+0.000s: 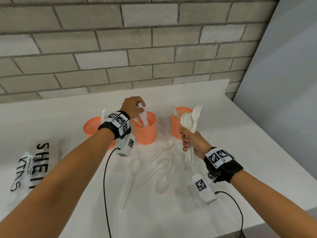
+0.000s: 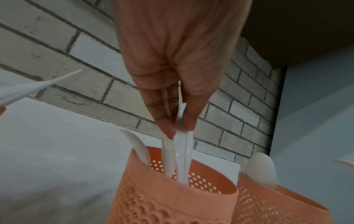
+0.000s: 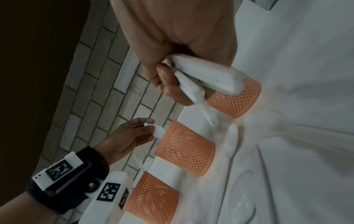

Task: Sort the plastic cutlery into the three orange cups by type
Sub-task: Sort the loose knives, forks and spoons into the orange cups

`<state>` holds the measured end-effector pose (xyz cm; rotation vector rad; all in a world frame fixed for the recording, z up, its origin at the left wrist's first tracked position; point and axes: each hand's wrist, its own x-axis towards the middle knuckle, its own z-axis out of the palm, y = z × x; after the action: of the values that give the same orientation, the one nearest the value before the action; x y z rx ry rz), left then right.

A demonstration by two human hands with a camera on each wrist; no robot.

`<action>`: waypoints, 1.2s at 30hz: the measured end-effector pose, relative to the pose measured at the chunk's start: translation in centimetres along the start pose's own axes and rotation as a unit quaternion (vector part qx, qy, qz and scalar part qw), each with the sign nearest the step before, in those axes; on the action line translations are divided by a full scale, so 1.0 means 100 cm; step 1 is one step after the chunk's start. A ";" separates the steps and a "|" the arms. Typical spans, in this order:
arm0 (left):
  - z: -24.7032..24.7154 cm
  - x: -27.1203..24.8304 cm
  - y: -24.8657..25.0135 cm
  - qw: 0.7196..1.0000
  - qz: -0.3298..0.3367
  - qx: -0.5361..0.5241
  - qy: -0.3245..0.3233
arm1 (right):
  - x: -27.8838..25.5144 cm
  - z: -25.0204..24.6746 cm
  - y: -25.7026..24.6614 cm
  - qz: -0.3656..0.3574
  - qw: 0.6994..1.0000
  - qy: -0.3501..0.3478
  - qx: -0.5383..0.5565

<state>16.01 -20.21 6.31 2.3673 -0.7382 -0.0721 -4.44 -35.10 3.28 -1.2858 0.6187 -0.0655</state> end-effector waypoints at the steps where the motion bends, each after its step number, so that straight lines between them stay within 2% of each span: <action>1: 0.000 -0.002 0.002 1.000 0.002 0.002 0.002 | 0.000 0.003 -0.001 0.000 1.000 -0.004 -0.001; 4: -0.002 -0.007 0.010 1.000 0.006 0.010 0.005 | 0.001 0.013 -0.003 -0.010 1.000 -0.014 -0.015; 8: -0.027 -0.012 0.022 0.998 0.009 -0.060 0.029 | 0.006 0.023 -0.009 -0.043 0.998 -0.031 -0.040; 13: -0.104 -0.020 0.037 0.983 0.036 -0.106 0.143 | 0.019 0.046 -0.031 -0.101 0.994 -0.033 -0.037; 16: -0.149 -0.030 0.029 0.973 0.031 -0.117 0.197 | 0.029 0.064 -0.048 -0.136 0.990 -0.022 -0.037; 19: -0.176 -0.043 0.010 0.973 0.019 -0.051 0.226 | 0.042 0.083 -0.063 -0.179 0.983 -0.003 -0.035; 22: -0.177 -0.052 -0.014 0.976 -0.009 0.009 0.217 | 0.055 0.101 -0.071 -0.211 0.977 0.017 -0.010; 27: -0.143 -0.061 -0.043 0.983 -0.051 0.089 0.149 | 0.071 0.123 -0.074 -0.248 0.967 0.039 -0.035; 33: -0.104 -0.061 -0.064 0.985 -0.104 0.118 0.075 | 0.087 0.140 -0.060 -0.232 0.968 0.035 -0.093; 36: -0.095 -0.061 -0.072 0.982 -0.127 0.118 0.072 | 0.097 0.147 -0.048 -0.220 0.966 0.045 -0.127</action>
<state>16.59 -7.03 8.60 2.6499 -0.3893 0.0837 11.89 -27.42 5.95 -1.6593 0.4172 -0.4246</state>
